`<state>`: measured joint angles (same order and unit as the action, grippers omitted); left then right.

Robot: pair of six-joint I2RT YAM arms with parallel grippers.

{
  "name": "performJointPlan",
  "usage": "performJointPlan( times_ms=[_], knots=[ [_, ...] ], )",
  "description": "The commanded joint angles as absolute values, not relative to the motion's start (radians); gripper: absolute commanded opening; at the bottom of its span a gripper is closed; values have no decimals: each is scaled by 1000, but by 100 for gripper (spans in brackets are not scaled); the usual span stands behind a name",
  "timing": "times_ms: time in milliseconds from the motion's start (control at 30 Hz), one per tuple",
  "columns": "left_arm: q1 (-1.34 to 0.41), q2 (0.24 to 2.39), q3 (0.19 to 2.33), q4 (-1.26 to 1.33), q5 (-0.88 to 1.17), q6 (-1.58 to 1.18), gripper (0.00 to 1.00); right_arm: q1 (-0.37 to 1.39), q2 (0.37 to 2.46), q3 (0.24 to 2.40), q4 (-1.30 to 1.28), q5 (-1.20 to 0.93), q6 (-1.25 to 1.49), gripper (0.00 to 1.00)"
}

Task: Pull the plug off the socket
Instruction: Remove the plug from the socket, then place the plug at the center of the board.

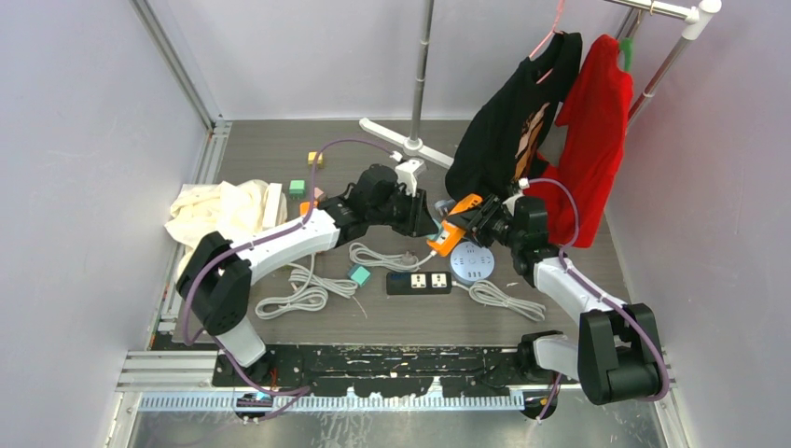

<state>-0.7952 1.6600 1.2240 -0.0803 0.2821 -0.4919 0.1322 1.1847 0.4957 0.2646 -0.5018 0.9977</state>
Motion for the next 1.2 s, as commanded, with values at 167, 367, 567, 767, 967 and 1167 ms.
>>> performJointPlan(
  times_ms=[167, 367, 567, 767, 967, 1167],
  knots=[
    [-907, 1663, 1451, -364, -101, -306, 0, 105, 1141, 504, 278, -430, 957, 1],
    [-944, 1712, 1536, -465, -170, -295, 0, 104, 1138, 502, 262, -419, 936, 1],
    [-857, 1612, 1395, -272, -6, -446, 0, 103, 1137, 503, 257, -417, 934, 1],
    [-747, 1543, 1268, -215, 39, -540, 0, 98, 1134, 499, 269, -430, 939, 1],
    [-622, 1542, 1211, -328, 50, -595, 0, 91, 1128, 495, 270, -433, 940, 1],
    [-494, 1577, 1185, -448, 38, -589, 0, 87, 1127, 492, 271, -432, 942, 1]
  ],
)
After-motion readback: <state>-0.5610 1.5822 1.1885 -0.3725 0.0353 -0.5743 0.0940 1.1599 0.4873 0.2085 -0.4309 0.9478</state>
